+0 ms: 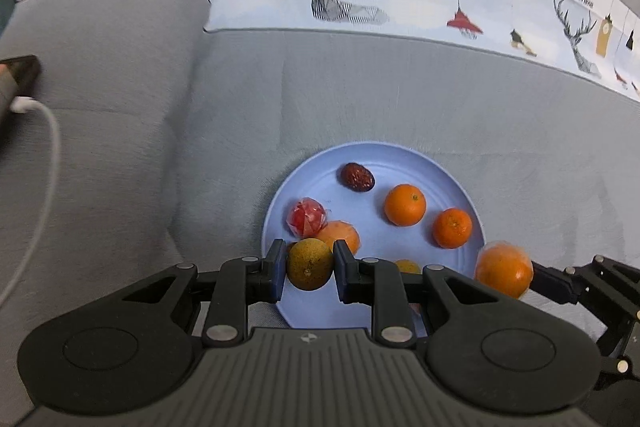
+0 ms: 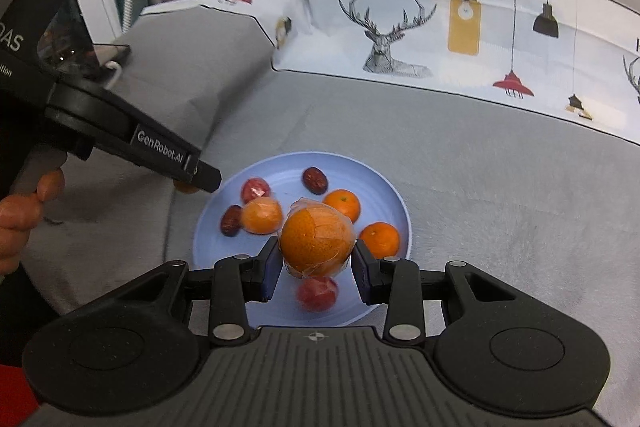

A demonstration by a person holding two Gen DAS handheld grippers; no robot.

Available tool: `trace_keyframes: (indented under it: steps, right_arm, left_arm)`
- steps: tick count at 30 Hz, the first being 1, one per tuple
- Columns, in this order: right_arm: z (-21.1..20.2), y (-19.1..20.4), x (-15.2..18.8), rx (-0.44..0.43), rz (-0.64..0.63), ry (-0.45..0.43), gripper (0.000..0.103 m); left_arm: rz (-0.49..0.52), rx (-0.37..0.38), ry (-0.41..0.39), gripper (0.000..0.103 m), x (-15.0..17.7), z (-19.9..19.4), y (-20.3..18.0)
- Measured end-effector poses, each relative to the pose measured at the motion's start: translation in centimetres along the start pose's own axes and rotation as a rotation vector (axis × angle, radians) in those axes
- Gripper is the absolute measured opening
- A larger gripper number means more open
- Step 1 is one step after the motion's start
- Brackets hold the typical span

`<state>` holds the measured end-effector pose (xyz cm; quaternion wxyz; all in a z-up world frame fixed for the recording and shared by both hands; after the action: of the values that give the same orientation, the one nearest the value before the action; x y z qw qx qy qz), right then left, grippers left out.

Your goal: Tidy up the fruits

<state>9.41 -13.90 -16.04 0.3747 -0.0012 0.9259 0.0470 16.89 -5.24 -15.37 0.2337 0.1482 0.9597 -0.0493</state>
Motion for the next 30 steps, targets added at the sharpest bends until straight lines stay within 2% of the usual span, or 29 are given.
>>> trace_keyframes:
  steps: [11, 12, 13, 14, 15, 17, 19, 21, 26, 30]
  right_arm:
    - [3.7, -0.6, 0.0, 0.000, -0.002, 0.045, 0.039]
    - [4.0, -0.7, 0.0, -0.006, -0.001, 0.050, 0.040]
    - [4.3, -0.6, 0.0, -0.019, -0.002, 0.060, 0.040]
    - [4.6, -0.5, 0.1, -0.031, -0.003, 0.080, 0.042]
    - [4.8, -0.5, 0.1, -0.031, -0.001, 0.093, 0.055]
    - [4.4, -0.7, 0.0, -0.010, 0.001, 0.088, 0.074]
    - [3.4, -0.5, -0.1, -0.012, -0.008, 0.079, 0.081]
    - [2.1, -0.6, 0.0, 0.011, -0.007, 0.074, 0.093]
    - [-1.2, -0.4, 0.6, 0.039, 0.045, 0.081, 0.100]
    - [-4.0, 0.0, 1.3, 0.073, 0.106, 0.045, 0.102]
  left_arm:
    - [0.035, -0.025, 0.043, 0.027, -0.2, 3.6, -0.4]
    - [0.035, -0.019, 0.045, 0.032, -0.2, 3.7, -0.5]
    - [0.035, -0.012, 0.052, 0.059, -0.2, 3.8, -0.5]
    - [0.031, -0.009, 0.054, 0.076, -0.2, 3.7, -0.5]
    - [0.023, -0.018, 0.042, 0.102, -0.3, 3.5, -0.4]
    - [0.021, -0.026, -0.004, 0.102, -0.4, 2.6, -0.4]
    - [0.050, -0.024, 0.008, 0.102, -0.1, 1.9, -0.7]
    - [0.053, -0.036, 0.015, 0.102, 0.4, 1.1, -0.6]
    - [0.019, -0.040, 0.034, 0.102, 2.2, -1.6, -0.4]
    - [0.002, -0.056, 0.022, 0.103, 4.0, -4.3, 0.0]
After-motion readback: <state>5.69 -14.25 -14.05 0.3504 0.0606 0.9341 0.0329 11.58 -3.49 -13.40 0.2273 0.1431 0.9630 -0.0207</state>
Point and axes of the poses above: each gripper's, at about its wrist camera, not at the fingertips, and z roughly the way its jaws point, y to its left, x to its underside, the point moved 9 cm from there along z, roughly the way its jaws point, and after that the axes turned 4 degrees about -z, right-handed, at the moved point
